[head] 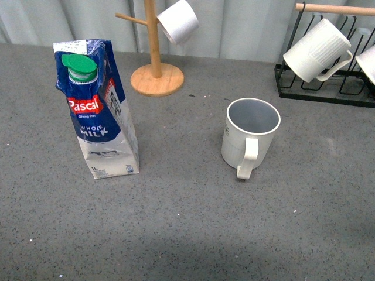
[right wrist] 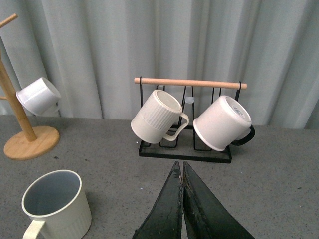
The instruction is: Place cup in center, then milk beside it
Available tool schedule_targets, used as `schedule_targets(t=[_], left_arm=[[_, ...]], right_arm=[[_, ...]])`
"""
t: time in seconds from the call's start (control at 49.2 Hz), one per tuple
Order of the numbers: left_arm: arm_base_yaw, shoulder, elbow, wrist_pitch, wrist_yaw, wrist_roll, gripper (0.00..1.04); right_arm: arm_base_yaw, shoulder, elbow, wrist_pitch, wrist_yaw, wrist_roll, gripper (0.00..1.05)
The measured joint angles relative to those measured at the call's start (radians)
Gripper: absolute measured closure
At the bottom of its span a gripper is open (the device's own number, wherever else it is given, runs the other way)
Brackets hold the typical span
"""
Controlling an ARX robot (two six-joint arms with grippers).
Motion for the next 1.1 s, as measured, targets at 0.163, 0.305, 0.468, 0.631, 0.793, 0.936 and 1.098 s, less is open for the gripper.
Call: schedule_targets(t=[0.163, 0.305, 0.468, 0.631, 0.793, 0.936, 1.098], left_arm=[[0.0, 0.0, 0.0, 0.0, 0.0, 0.0, 0.07], [0.0, 0.0, 0.0, 0.0, 0.0, 0.0, 0.07], [0.0, 0.0, 0.0, 0.0, 0.0, 0.0, 0.07], [0.0, 0.0, 0.0, 0.0, 0.0, 0.0, 0.07], [0.0, 0.0, 0.0, 0.0, 0.0, 0.0, 0.07], [0.0, 0.0, 0.0, 0.0, 0.0, 0.0, 0.07], [0.0, 0.0, 0.0, 0.0, 0.0, 0.0, 0.07]], right_arm=[[0.0, -0.106, -0.021, -0.084, 0.0, 0.0, 1.04], [0.0, -0.2, -0.036, -0.163, -0.002, 0.0, 1.04], [0.0, -0.304, -0.045, -0.254, -0.002, 0.0, 1.04], [0.0, -0.409, -0.049, -0.348, -0.003, 0.0, 1.04], [0.0, -0.5, -0.049, -0.433, -0.003, 0.0, 1.04], [0.0, -0.564, -0.049, -0.492, -0.003, 0.0, 1.04], [0.0, -0.632, -0.049, -0.559, -0.003, 0.0, 1.04]])
